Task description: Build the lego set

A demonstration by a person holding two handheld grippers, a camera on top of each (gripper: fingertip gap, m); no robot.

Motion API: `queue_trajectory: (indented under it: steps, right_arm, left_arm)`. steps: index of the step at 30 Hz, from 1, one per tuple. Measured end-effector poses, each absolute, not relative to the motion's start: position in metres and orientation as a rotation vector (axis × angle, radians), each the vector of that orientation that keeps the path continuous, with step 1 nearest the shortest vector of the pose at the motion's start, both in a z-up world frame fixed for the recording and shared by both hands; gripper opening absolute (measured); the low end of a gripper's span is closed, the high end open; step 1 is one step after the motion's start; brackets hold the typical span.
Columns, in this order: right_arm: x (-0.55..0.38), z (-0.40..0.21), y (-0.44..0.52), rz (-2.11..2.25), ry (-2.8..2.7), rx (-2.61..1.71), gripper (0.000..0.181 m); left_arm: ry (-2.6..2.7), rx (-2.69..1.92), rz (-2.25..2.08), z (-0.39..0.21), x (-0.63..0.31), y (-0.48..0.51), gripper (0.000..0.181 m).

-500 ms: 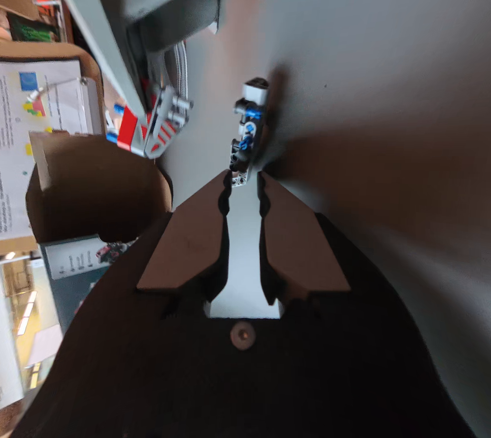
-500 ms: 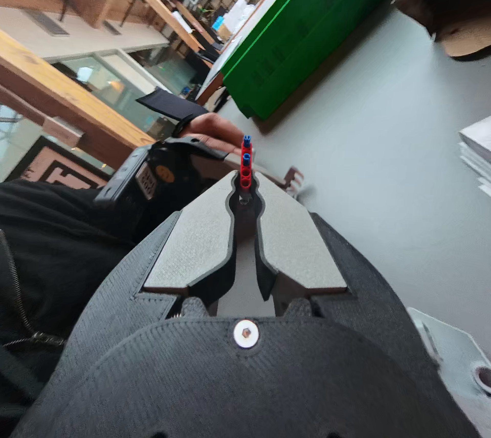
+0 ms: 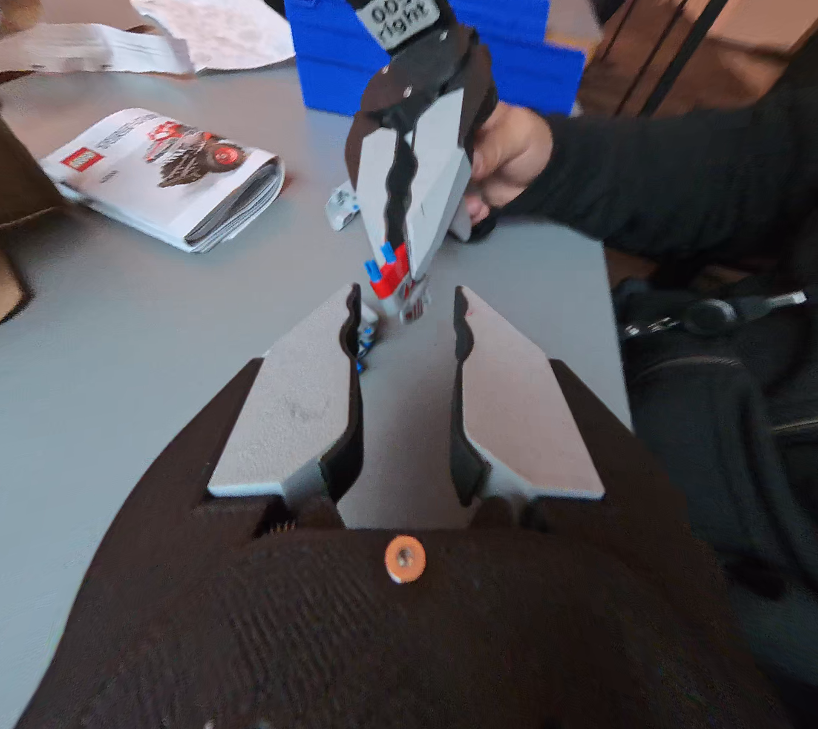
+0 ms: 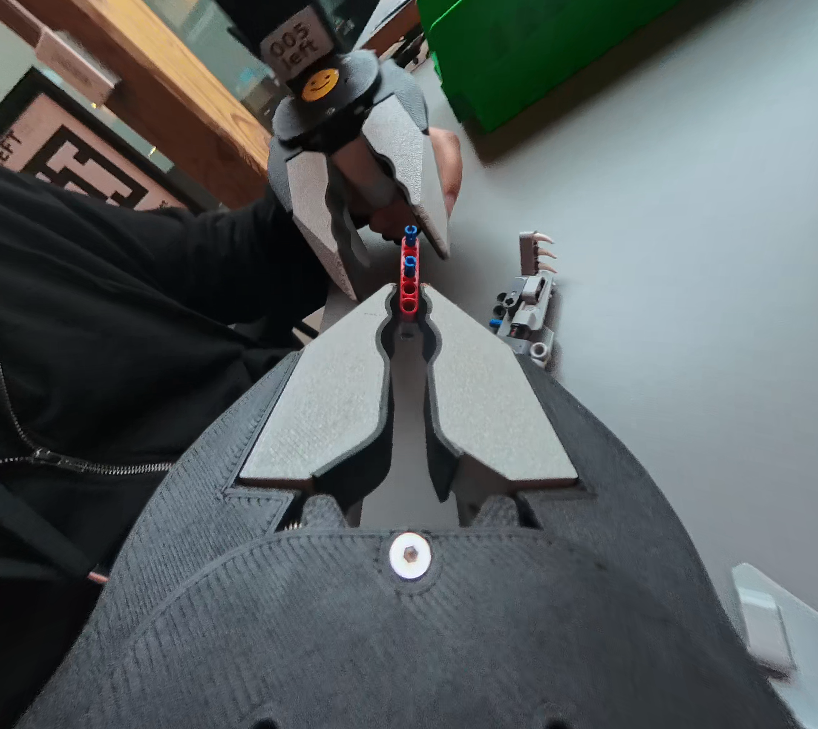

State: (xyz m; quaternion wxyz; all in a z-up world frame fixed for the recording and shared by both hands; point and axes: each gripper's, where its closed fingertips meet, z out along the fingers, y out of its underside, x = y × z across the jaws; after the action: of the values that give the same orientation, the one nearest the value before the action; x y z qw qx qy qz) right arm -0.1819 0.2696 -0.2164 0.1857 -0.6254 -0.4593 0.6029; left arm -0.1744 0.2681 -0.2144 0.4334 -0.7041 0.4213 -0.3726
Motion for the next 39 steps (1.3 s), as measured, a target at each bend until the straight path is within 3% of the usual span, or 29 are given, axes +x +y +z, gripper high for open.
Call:
queue_trajectory:
  steps: [1,3,8,23,26,32,39]
  right_arm:
    - [-0.183,-0.216,0.266,1.706,-1.313,-1.752,0.004]
    - [-0.184,-0.217,0.263,1.701,-1.341,-1.750,0.004]
    - [-0.180,-0.210,0.272,1.683,-1.288,-1.719,0.008]
    - [-0.180,-0.205,0.281,1.711,-1.168,-1.714,0.014]
    - [-0.180,-0.198,0.279,1.696,-1.176,-1.661,0.000]
    - [-0.178,-0.194,0.278,1.750,-1.149,-1.650,0.009]
    - [-0.177,-0.189,0.280,1.776,-1.116,-1.627,0.003]
  left_arm:
    - [1.029,-1.748,-0.989,-0.212,-0.172,0.266,0.033]
    - [1.005,-1.765,-1.047,-0.215,-0.169,0.266,0.017]
    - [0.914,-1.750,-1.146,-0.211,-0.172,0.268,0.006]
    - [0.295,-1.563,-1.515,-0.177,-0.189,0.296,0.005]
    - [0.302,-1.537,-1.466,-0.174,-0.185,0.295,0.005]
    - [0.331,-1.551,-1.412,-0.175,-0.182,0.294,0.005]
    - [0.314,-1.524,-1.444,-0.173,-0.181,0.291,0.005]
